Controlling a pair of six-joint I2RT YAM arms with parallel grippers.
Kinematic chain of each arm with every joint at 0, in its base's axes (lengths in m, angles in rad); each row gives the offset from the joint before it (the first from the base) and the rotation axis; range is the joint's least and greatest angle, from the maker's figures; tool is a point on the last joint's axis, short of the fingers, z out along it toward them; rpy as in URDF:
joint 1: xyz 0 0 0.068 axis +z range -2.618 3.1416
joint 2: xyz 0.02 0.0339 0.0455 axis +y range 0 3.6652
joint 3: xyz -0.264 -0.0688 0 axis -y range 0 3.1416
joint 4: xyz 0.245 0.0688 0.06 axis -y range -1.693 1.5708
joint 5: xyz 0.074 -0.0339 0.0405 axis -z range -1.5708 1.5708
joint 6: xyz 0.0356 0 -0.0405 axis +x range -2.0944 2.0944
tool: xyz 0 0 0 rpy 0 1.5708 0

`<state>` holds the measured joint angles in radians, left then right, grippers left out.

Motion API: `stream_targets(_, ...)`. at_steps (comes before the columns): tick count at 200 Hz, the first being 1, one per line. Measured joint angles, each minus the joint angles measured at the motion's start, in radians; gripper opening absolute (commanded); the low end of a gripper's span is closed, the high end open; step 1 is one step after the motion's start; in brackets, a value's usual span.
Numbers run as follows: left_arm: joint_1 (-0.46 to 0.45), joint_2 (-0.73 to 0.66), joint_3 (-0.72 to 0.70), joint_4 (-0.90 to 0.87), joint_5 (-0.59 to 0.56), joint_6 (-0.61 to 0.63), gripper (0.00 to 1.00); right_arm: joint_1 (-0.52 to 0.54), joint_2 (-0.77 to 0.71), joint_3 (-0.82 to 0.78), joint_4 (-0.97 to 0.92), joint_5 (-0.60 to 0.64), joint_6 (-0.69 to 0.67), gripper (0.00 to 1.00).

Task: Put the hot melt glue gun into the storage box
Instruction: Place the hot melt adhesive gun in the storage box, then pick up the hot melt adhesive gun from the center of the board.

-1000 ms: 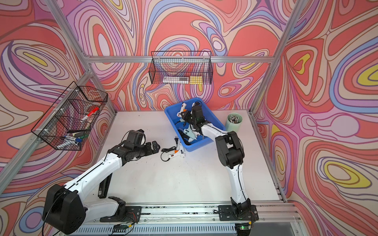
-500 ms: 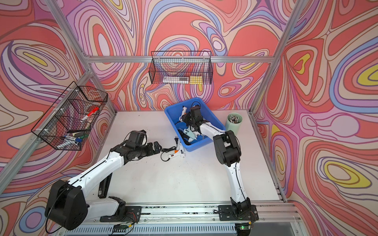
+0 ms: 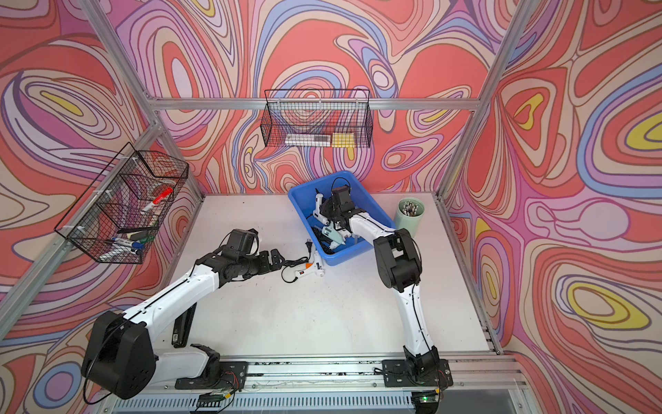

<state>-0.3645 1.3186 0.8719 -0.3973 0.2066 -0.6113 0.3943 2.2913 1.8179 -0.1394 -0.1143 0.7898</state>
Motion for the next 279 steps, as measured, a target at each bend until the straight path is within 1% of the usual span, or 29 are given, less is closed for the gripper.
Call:
stream_targets(16, -0.014, 0.005, 0.0, 0.0, 0.001, 0.022, 0.99, 0.002, -0.014, 0.002, -0.026, 0.013, -0.025, 0.52)
stream_targets(34, -0.035, 0.027, 0.005, -0.007, 0.002, 0.055, 0.94, 0.007, -0.056, 0.001, -0.067, 0.036, -0.065, 0.56)
stream_targets(55, -0.061, 0.068, 0.015, -0.012, 0.008, 0.097, 0.86, 0.013, -0.147, -0.015, -0.101, 0.069, -0.114, 0.6)
stream_targets(71, -0.086, 0.1, 0.021, -0.012, 0.013, 0.137, 0.79, 0.017, -0.246, -0.054, -0.109, 0.094, -0.145, 0.65)
stream_targets(96, -0.13, 0.147, 0.034, -0.006, 0.016, 0.211, 0.7, 0.02, -0.407, -0.161, -0.099, 0.127, -0.183, 0.73)
stream_targets(133, -0.193, 0.259, 0.117, -0.006, -0.012, 0.345, 0.68, 0.021, -0.578, -0.366, -0.087, 0.164, -0.204, 0.81)
stream_targets(145, -0.203, 0.296, 0.151, -0.003, -0.019, 0.38, 0.66, 0.021, -0.624, -0.435, -0.087, 0.171, -0.205, 0.83)
stream_targets(173, -0.204, 0.369, 0.225, -0.005, -0.043, 0.44, 0.56, 0.022, -0.717, -0.555, -0.088, 0.178, -0.206, 0.86)
stream_targets(186, -0.204, 0.399, 0.254, -0.008, -0.057, 0.462, 0.54, 0.024, -0.759, -0.592, -0.092, 0.185, -0.205, 0.88)
stream_targets(188, -0.204, 0.402, 0.257, -0.008, -0.059, 0.464, 0.54, 0.024, -0.764, -0.595, -0.092, 0.185, -0.206, 0.9)
stream_targets(191, -0.204, 0.41, 0.263, -0.008, -0.061, 0.47, 0.54, 0.024, -0.775, -0.603, -0.093, 0.188, -0.206, 0.97)
stream_targets(193, -0.204, 0.414, 0.267, -0.008, -0.063, 0.474, 0.53, 0.025, -0.782, -0.609, -0.093, 0.19, -0.205, 0.98)
stream_targets(213, -0.206, 0.449, 0.288, -0.014, -0.077, 0.502, 0.5, 0.026, -0.846, -0.65, -0.093, 0.207, -0.21, 0.98)
stream_targets(239, -0.222, 0.495, 0.312, -0.031, -0.099, 0.543, 0.5, 0.026, -0.914, -0.69, -0.094, 0.233, -0.213, 0.98)
stream_targets(279, -0.249, 0.551, 0.341, -0.061, -0.132, 0.584, 0.49, 0.026, -0.948, -0.703, -0.097, 0.259, -0.213, 0.98)
